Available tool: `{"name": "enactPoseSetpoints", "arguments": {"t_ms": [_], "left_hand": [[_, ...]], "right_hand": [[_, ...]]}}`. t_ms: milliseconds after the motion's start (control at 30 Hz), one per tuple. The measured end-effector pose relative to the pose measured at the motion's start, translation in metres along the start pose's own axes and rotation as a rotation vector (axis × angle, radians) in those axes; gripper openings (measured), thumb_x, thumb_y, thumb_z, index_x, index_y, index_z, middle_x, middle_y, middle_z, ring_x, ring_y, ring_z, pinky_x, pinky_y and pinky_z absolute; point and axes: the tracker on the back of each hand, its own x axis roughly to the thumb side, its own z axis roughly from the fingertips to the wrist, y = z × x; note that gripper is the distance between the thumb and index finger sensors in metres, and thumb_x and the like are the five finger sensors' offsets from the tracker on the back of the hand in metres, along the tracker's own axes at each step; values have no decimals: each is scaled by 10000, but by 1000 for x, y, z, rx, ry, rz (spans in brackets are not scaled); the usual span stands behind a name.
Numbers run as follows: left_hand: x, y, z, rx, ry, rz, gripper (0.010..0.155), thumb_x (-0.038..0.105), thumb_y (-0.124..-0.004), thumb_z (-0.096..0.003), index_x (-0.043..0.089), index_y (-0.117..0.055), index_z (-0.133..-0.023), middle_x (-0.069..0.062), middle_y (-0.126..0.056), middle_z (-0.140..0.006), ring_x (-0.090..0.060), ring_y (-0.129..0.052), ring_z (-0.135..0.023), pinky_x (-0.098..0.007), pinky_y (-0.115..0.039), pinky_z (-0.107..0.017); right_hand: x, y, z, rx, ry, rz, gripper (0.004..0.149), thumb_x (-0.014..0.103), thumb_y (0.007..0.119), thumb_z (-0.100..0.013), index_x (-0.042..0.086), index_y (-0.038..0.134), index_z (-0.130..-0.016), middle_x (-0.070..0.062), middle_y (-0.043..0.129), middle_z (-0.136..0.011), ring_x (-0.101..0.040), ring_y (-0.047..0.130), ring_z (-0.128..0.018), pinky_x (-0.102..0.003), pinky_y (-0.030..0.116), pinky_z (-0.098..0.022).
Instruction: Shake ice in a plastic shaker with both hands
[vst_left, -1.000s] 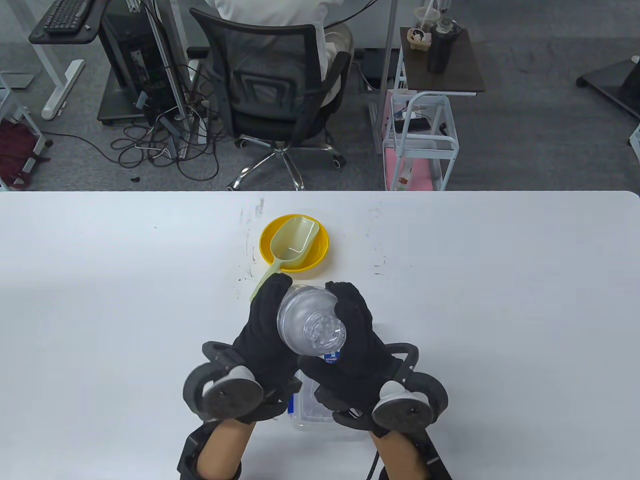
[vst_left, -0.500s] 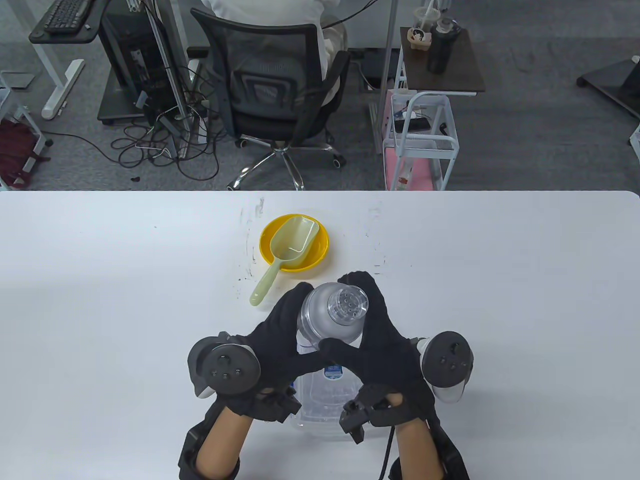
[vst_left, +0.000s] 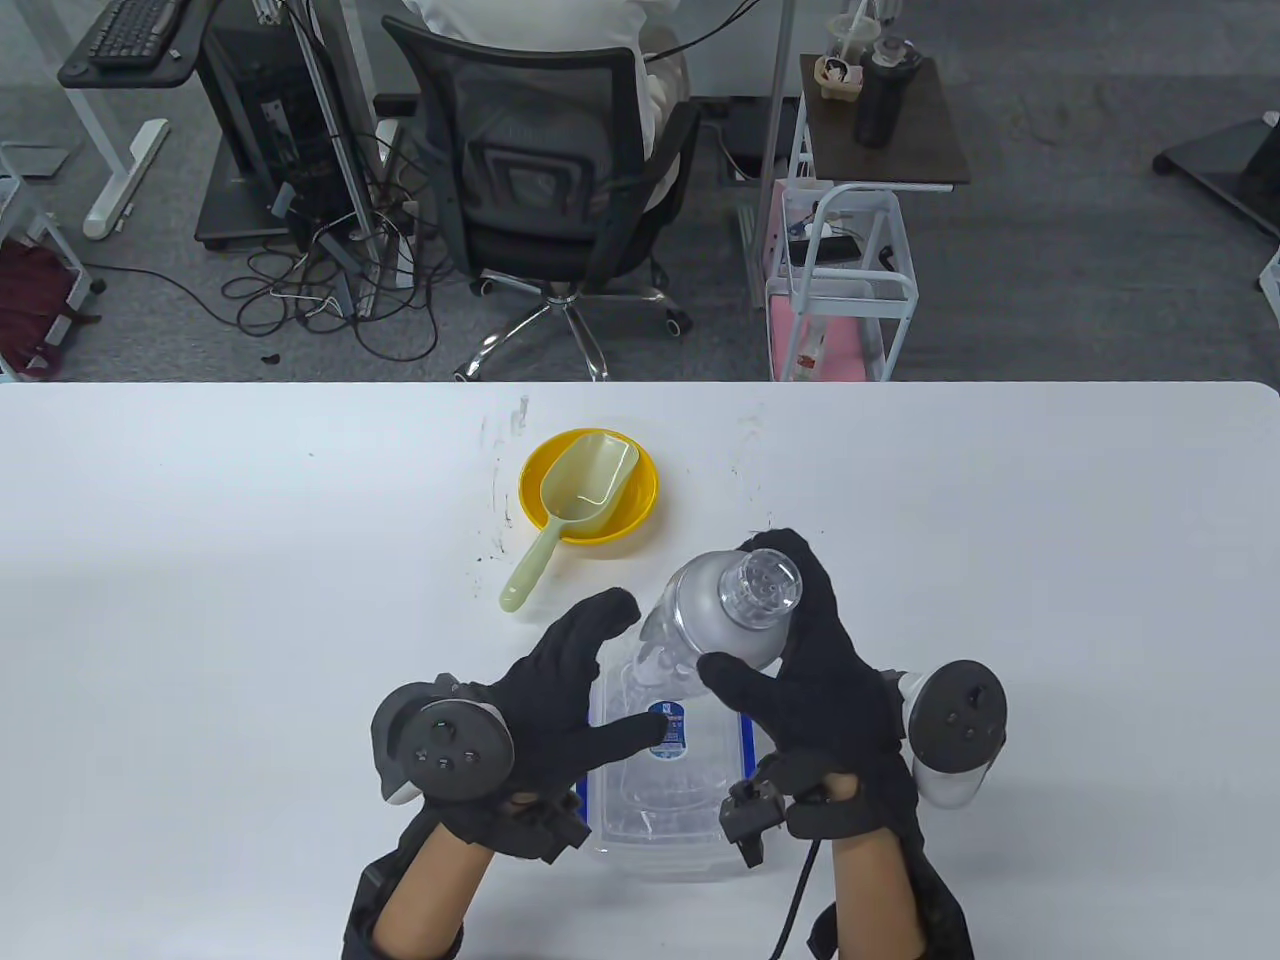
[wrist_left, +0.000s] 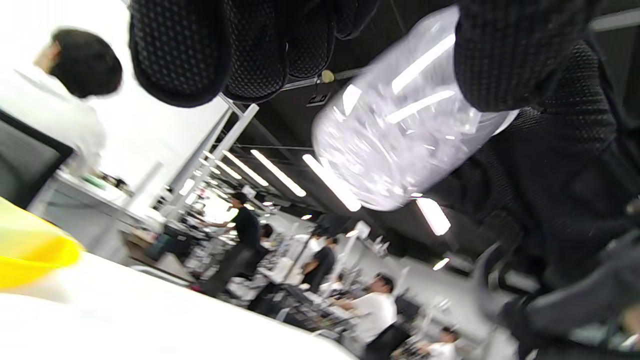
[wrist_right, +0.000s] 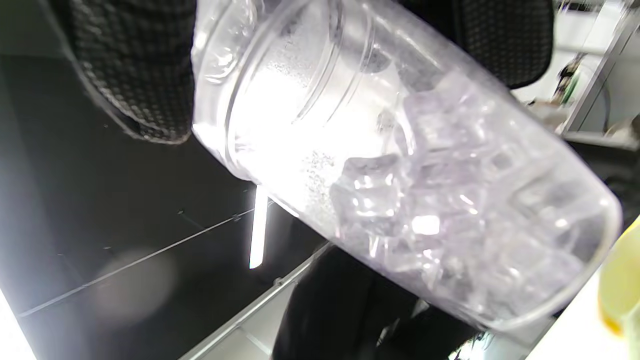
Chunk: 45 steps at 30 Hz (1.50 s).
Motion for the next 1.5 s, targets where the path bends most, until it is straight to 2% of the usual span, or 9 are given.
{"name": "enactPoseSetpoints", "arguments": {"t_ms": [367, 600, 800, 900, 1133, 1167, 1200, 1367, 1500], "left_hand": [[-43, -13, 55, -44, 201, -566, 885, 581, -765, -529, 168, -317, -1171, -207, -426, -1166, -463, -644, -1029, -583, -684, -678], [-44, -31, 54, -135, 248, -723, 912, 606, -738, -523, 198, -255, -1180, -209, -278, -1206, -525, -349, -1119, -728, -433, -730], [-50, -43, 54, -222, 292, -706, 920, 652, -679, -528, 215, -203, -1183, -201, -181, -1223, -548, -196, -1120, -788, -293, -712], [-52, -48, 54, -256, 315, -682, 925, 657, -675, -525, 219, -190, -1179, -194, -149, -1224, -549, -147, -1119, -794, -264, -708], [-52, -52, 54, -278, 351, -690, 920, 665, -657, -526, 227, -174, -1175, -190, -135, -1216, -525, -116, -1122, -831, -208, -665], [-52, -53, 54, -280, 358, -692, 920, 666, -656, -525, 228, -173, -1175, -185, -132, -1215, -525, -109, -1120, -835, -202, -660], [-52, -54, 54, -282, 362, -692, 920, 666, -655, -525, 230, -171, -1175, -185, -129, -1214, -523, -104, -1120, -836, -198, -657], [-53, -52, 54, -263, 376, -691, 909, 664, -644, -532, 235, -165, -1175, -182, -97, -1214, -525, -92, -1117, -836, -192, -656], [-57, -47, 57, -248, 401, -660, 904, 660, -640, -534, 235, -166, -1175, -181, -98, -1213, -523, -96, -1117, -833, -197, -659]], "right_hand": [[-91, -88, -15, -206, 251, 314, 1166, 540, 1044, -281, 306, 332, -1174, -224, 434, -1184, -561, 661, -981, -660, 664, -657], [-162, -110, -11, -237, 458, 401, 1153, 497, 1044, -301, 301, 305, -1164, -226, 378, -1190, -573, 616, -998, -674, 637, -677], [-198, -121, -3, -288, 549, 355, 1146, 482, 1018, -330, 301, 240, -1151, -220, 327, -1188, -570, 574, -1009, -668, 627, -683], [-199, -124, -3, -255, 572, 403, 976, 479, 892, -468, 353, 202, -1146, -173, 269, -1218, -534, 502, -1061, -652, 581, -732], [-194, -128, 1, -301, 605, 529, 989, 505, 848, -484, 341, 121, -1134, -195, 209, -1211, -541, 474, -1053, -655, 576, -720], [-187, -130, 1, -291, 616, 568, 986, 501, 847, -488, 348, 119, -1134, -188, 192, -1214, -536, 451, -1064, -665, 558, -725], [-179, -133, 1, -295, 615, 613, 1165, 488, 971, -353, 354, 116, -1134, -182, 186, -1215, -529, 442, -1071, -669, 547, -730], [-129, -134, 2, -303, 499, 759, 1124, 498, 974, -344, 371, 209, -1157, -158, 192, -1229, -512, 396, -1097, -688, 487, -752], [-86, -115, 10, -231, 305, 880, 995, 502, 964, -339, 356, 432, -1168, -118, 253, -1252, -471, 297, -1131, -699, 394, -786]]}}
